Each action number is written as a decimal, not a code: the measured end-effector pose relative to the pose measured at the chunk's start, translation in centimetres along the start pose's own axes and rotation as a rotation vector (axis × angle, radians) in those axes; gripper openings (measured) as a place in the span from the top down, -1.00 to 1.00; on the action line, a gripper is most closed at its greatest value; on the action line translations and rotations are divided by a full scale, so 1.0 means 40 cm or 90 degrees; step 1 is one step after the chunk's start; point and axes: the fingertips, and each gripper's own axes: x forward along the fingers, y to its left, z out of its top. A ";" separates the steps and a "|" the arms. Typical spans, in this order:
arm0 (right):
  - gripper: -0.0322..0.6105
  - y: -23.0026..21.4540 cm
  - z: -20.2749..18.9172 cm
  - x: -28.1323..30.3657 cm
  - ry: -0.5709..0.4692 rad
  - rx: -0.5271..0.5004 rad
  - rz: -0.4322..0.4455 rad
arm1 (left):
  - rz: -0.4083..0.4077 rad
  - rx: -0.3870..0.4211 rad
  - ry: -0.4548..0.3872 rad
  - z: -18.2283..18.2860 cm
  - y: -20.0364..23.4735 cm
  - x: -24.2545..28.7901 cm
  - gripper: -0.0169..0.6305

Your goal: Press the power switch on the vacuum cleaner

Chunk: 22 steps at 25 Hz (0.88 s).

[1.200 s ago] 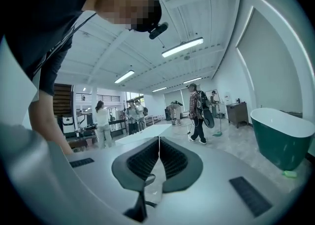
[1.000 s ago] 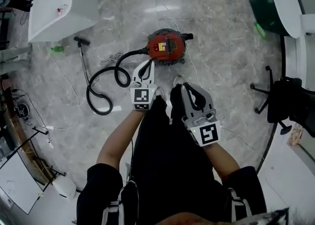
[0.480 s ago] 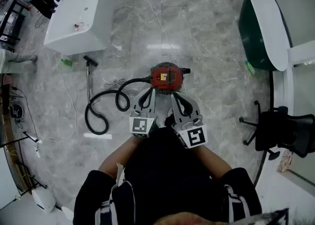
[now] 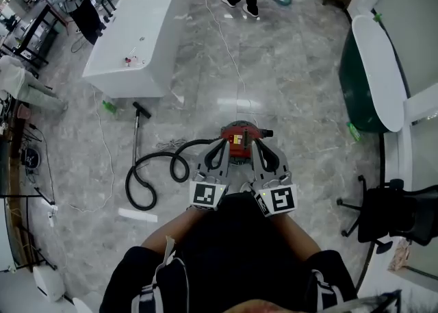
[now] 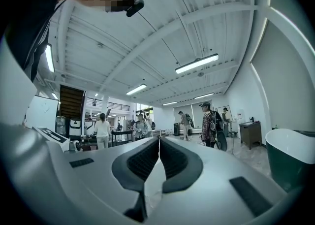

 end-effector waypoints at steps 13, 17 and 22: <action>0.84 -0.039 -0.032 -0.040 0.004 0.002 -0.008 | -0.016 -0.014 -0.031 0.059 -0.039 0.037 0.89; 0.84 -0.024 -0.019 -0.041 -0.002 -0.011 -0.005 | -0.013 -0.011 -0.041 0.055 -0.045 0.030 0.89; 0.84 -0.020 -0.031 -0.041 0.005 0.001 0.008 | -0.010 -0.016 -0.029 0.065 -0.054 0.031 0.89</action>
